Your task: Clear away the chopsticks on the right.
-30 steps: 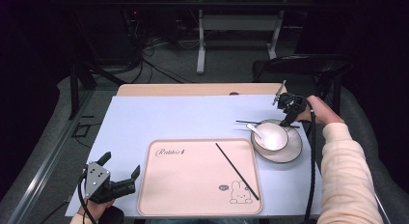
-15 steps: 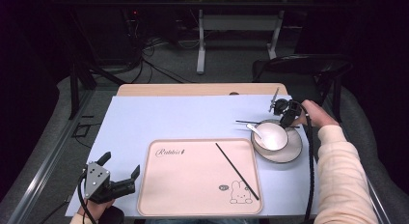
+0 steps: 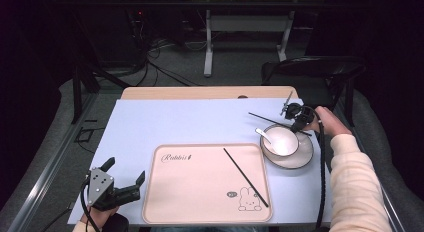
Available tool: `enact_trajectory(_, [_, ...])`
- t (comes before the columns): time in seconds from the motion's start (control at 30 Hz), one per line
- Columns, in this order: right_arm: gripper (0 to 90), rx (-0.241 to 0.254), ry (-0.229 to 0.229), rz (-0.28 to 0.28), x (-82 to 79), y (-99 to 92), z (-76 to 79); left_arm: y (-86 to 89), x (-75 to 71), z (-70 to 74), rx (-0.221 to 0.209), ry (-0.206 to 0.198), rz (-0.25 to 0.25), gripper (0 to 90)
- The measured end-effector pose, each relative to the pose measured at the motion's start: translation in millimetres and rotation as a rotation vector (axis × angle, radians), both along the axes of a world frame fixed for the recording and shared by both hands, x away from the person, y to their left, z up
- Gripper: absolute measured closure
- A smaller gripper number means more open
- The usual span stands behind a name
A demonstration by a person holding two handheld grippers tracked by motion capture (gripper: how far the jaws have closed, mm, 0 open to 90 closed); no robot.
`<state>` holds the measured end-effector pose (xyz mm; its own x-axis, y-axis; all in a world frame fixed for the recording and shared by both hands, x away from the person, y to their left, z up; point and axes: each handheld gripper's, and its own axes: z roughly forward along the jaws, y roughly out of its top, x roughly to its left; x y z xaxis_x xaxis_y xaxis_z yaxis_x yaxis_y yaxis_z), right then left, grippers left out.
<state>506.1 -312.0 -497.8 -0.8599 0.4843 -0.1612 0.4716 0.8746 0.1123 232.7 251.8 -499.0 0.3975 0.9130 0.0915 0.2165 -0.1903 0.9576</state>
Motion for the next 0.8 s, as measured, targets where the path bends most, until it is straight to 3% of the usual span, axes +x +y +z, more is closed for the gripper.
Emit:
enact_trajectory(0.17, [84.7,0.03,-0.038,-0.07,-8.2,-1.4,16.6,-0.4,0.4,-0.3,0.0,-0.004,0.001,0.0])
enact_trajectory(0.37, [84.8,0.02,-0.086,-0.116,-21.4,3.6,37.3,-0.5,0.1,0.1,0.003,0.0,-0.001,0.0])
enact_trajectory(0.4, [84.7,-0.001,-0.095,-0.135,-26.2,6.4,45.3,-0.5,0.1,0.1,0.003,0.0,0.0,0.0])
enact_trajectory(0.47, [84.7,0.013,-0.111,-0.171,-31.6,9.2,52.7,-0.4,0.1,0.1,0.002,0.0,0.001,0.0])
enact_trajectory(0.57, [84.7,0.014,-0.124,-0.174,-35.1,10.7,59.9,-0.5,0.2,0.0,0.001,-0.001,0.001,0.0])
enact_trajectory(0.67, [84.7,0.042,-0.131,-0.234,-47.2,18.0,72.1,-0.3,0.1,0.0,0.0,-0.002,0.001,0.0])
enact_trajectory(0.77, [84.8,0.059,-0.142,-0.254,-52.5,21.5,77.6,-0.4,0.0,0.1,0.001,-0.001,0.0,0.0])
enact_trajectory(0.8, [84.8,0.069,-0.143,-0.304,-60.3,26.9,82.4,-0.4,-0.1,0.1,0.001,-0.002,0.001,0.0])
